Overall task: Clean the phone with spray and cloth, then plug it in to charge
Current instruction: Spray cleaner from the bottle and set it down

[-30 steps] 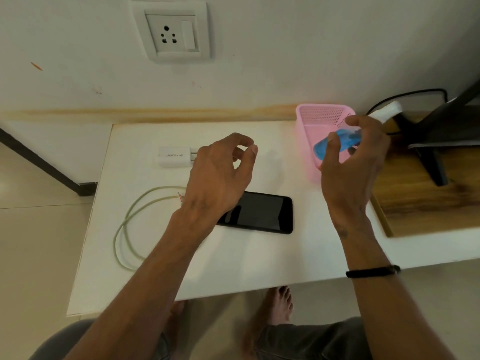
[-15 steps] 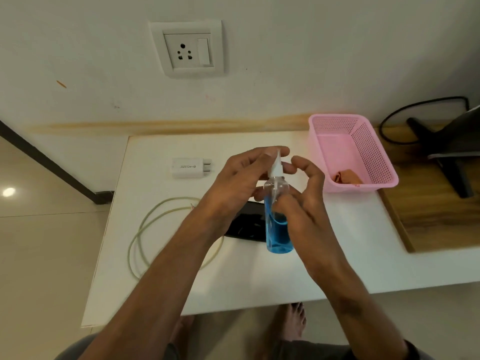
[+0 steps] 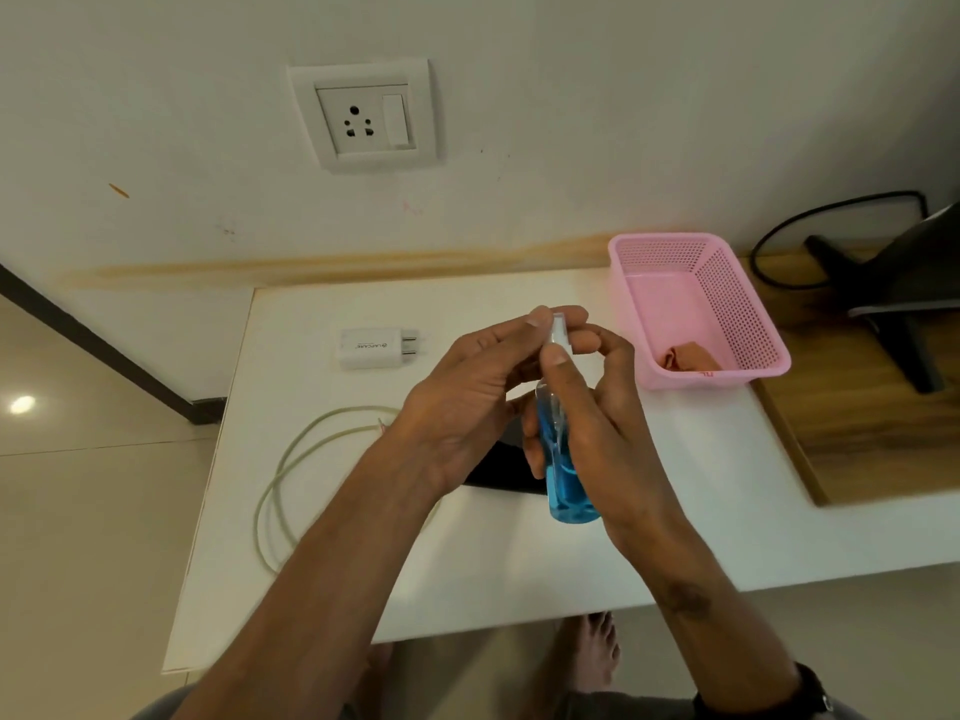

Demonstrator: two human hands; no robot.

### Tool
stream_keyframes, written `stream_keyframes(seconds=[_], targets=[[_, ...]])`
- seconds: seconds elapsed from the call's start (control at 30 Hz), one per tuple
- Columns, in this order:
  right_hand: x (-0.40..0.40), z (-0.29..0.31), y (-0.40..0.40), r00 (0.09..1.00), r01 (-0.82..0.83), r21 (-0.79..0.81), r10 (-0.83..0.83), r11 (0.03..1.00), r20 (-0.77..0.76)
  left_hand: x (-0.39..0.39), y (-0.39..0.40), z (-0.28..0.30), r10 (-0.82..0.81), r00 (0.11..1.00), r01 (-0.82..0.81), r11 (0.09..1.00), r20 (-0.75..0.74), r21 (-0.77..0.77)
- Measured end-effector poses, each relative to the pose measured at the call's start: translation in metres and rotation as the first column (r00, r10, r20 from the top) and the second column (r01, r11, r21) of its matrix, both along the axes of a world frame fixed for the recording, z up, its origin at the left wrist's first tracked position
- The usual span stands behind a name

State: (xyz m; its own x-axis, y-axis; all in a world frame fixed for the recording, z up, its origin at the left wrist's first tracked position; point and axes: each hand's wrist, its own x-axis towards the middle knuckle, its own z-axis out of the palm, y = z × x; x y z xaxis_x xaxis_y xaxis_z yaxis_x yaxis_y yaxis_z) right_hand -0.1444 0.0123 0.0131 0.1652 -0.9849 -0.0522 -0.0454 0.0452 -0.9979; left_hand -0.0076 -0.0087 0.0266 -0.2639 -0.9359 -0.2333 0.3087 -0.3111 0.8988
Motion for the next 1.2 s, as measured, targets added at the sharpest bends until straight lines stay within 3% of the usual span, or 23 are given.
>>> stream_keyframes(seconds=[0.23, 0.43, 0.6, 0.73, 0.83, 1.0, 1.1, 1.2], targets=[[0.000, 0.004, -0.005, 0.999, 0.034, 0.132, -0.032, 0.991, -0.015, 0.003, -0.001, -0.004, 0.128, 0.991, -0.128, 0.992, 0.029, -0.001], [-0.012, 0.014, -0.007, 0.946, -0.208, 0.369, 0.091, 0.906, 0.311, 0.010, -0.001, 0.003, -0.007, 0.996, 0.005, 1.000, -0.091, -0.022], [-0.012, 0.014, -0.008, 0.913, -0.256, 0.359, 0.102, 0.898, 0.396, 0.010, -0.003, 0.004, 0.052, 0.998, -0.053, 0.997, -0.019, -0.051], [-0.009, 0.017, -0.006, 0.971, -0.155, 0.254, 0.100, 0.955, 0.217, 0.013, -0.004, 0.000, 0.119, 0.990, -0.115, 0.991, 0.073, -0.067], [-0.007, 0.020, -0.005, 0.984, -0.116, 0.200, 0.085, 0.973, 0.159, 0.012, -0.002, 0.003, 0.164, 0.982, -0.158, 0.985, 0.098, -0.067], [-0.003, 0.019, -0.004, 0.998, -0.014, 0.010, 0.015, 1.000, -0.065, 0.008, 0.001, 0.005, 0.257, 0.953, -0.253, 0.966, 0.160, -0.047], [-0.001, 0.015, -0.004, 0.987, -0.003, -0.117, -0.015, 0.993, -0.160, 0.007, 0.003, 0.003, 0.321, 0.936, -0.324, 0.946, 0.142, -0.005], [-0.001, 0.014, -0.005, 0.982, -0.014, -0.133, -0.011, 0.991, -0.190, 0.007, 0.004, -0.001, 0.333, 0.940, -0.338, 0.939, 0.077, 0.063]])
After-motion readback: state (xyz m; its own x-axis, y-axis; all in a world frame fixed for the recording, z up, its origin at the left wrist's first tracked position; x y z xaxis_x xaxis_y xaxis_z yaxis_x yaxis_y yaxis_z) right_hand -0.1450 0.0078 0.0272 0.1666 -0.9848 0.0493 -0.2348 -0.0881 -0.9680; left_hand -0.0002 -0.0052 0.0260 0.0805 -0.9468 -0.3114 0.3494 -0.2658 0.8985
